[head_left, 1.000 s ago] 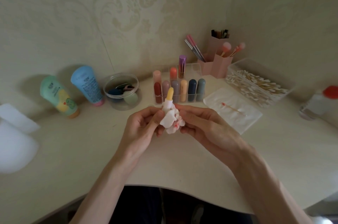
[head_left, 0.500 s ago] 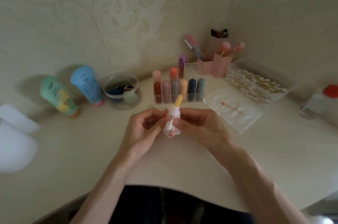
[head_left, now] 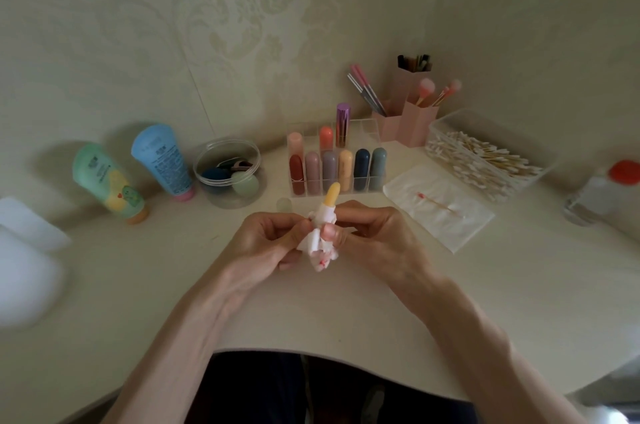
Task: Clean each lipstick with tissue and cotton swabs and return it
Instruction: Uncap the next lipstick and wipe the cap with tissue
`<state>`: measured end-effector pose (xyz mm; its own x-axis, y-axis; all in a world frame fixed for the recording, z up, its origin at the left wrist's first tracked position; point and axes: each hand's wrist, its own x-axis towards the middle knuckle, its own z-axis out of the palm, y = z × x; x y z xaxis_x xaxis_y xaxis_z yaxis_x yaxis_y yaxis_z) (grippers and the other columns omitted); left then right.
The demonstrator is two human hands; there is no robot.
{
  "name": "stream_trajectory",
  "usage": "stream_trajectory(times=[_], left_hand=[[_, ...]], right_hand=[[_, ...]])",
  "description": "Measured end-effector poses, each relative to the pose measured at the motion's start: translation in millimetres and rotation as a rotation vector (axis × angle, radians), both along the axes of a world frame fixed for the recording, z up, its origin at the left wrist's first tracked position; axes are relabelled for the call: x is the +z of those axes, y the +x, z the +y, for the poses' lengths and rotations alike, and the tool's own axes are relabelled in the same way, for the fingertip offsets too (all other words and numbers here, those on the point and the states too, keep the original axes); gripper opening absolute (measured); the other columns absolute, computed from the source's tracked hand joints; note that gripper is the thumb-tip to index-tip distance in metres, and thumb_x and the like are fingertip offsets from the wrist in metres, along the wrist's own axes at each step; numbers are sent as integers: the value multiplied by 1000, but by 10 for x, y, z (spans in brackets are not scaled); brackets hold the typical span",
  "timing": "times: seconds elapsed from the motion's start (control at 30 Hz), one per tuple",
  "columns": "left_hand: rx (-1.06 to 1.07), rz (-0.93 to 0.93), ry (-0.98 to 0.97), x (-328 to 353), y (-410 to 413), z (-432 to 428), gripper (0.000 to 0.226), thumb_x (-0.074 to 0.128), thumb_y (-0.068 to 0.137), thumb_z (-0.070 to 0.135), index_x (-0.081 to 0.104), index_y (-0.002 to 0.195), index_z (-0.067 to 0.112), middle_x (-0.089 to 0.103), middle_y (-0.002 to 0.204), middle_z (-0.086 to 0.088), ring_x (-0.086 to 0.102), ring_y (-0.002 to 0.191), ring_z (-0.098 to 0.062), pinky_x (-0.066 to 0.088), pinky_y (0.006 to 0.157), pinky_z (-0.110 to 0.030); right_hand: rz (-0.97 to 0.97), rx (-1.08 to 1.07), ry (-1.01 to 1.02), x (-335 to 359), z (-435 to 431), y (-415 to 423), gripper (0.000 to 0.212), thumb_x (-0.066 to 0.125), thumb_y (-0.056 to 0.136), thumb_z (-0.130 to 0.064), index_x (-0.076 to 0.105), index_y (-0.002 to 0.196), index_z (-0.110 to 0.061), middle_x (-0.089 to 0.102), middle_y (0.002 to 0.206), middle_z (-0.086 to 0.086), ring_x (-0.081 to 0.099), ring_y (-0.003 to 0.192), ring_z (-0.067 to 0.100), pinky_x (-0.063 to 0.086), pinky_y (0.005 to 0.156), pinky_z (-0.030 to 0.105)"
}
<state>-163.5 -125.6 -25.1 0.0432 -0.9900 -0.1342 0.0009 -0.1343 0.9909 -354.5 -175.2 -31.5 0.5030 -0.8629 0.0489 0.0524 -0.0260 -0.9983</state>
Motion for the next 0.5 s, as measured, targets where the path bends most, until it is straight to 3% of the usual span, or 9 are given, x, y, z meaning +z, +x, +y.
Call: stream_trajectory(times=[0.23, 0.37, 0.5], left_hand=[[-121, 45, 74, 88, 20, -23, 40, 59, 89, 33, 76, 101, -2, 69, 71, -7, 42, 54, -10, 36, 50, -17], [3, -4, 46, 62, -9, -14, 43, 76, 73, 48, 83, 93, 11, 75, 81, -14, 53, 71, -21, 40, 55, -19], [105, 18, 30, 28, -65, -20, 39, 79, 64, 53, 83, 82, 18, 74, 77, -12, 52, 64, -16, 39, 52, -17]], right_hand=[[-29, 47, 1, -6, 5, -7, 30, 76, 90, -28, 81, 113, -10, 77, 112, 6, 72, 108, 24, 57, 98, 43], [-46, 23, 33, 20, 22, 3, 32, 74, 92, -29, 80, 116, -9, 79, 111, 7, 73, 112, 25, 55, 105, 40], [-50, 3, 52, 38, 28, 15, 31, 72, 94, -30, 80, 117, -10, 79, 110, 9, 73, 111, 25, 54, 108, 42]])
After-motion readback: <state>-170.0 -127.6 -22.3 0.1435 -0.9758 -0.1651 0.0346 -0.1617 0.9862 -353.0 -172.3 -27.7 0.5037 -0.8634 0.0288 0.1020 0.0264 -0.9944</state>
